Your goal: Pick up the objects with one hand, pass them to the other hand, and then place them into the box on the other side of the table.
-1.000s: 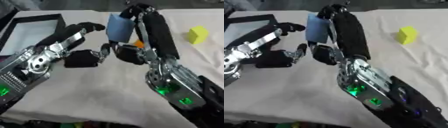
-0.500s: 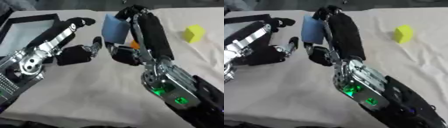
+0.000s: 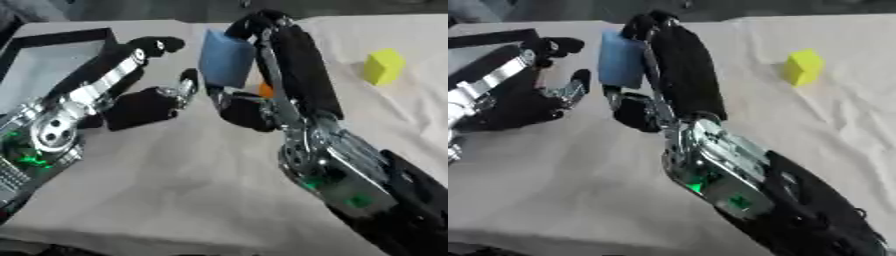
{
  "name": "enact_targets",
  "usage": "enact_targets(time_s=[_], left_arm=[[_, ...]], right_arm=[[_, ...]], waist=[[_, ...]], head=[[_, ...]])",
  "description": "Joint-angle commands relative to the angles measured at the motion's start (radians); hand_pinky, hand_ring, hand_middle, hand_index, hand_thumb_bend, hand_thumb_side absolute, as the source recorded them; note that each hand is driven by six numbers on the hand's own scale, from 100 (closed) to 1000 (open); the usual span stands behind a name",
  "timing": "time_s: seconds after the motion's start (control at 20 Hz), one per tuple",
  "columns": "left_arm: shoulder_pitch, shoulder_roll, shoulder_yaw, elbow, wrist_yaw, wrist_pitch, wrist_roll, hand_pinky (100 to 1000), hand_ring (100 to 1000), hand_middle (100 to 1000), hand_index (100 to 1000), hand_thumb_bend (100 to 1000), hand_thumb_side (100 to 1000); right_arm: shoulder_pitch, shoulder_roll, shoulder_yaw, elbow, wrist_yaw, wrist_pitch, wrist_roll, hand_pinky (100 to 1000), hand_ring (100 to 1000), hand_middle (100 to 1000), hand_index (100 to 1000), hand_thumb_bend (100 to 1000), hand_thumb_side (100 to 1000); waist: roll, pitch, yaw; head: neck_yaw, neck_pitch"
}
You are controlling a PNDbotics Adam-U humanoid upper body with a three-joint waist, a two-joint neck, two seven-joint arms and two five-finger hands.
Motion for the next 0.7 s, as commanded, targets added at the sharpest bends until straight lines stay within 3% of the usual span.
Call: enact_targets(time_s=[0.05,0.3,0.7], left_arm=[[-0.020,0.017,0.003,-0.013,0.007,-0.005,-0.016,1000,1000,919,963,100,698],[-0.026,0.009,-0.003,-0.013,0.007,-0.004,-0.036,1000,1000,922,962,100,672],[-0.034,0.000,-0.006,-0.013,0.009,0.004,-0.045,1000,1000,922,964,100,708]], right_arm=[[-0.020,-0.007,-0.004,-0.021,-0.001,-0.014,0.002,689,583,484,462,100,100],[-0.024,-0.003,0.000,-0.021,0.008,-0.034,0.016,691,584,485,463,100,100],[-0.029,0.002,0.002,-0.021,0.030,-0.070,0.055,691,585,485,463,100,100]], waist=[[0.005,-0.003,0.002],[0.003,0.000,0.003],[0.003,0.007,0.004]], head=[[-0.003,-0.007],[-0.003,-0.006],[0.003,-0.011]])
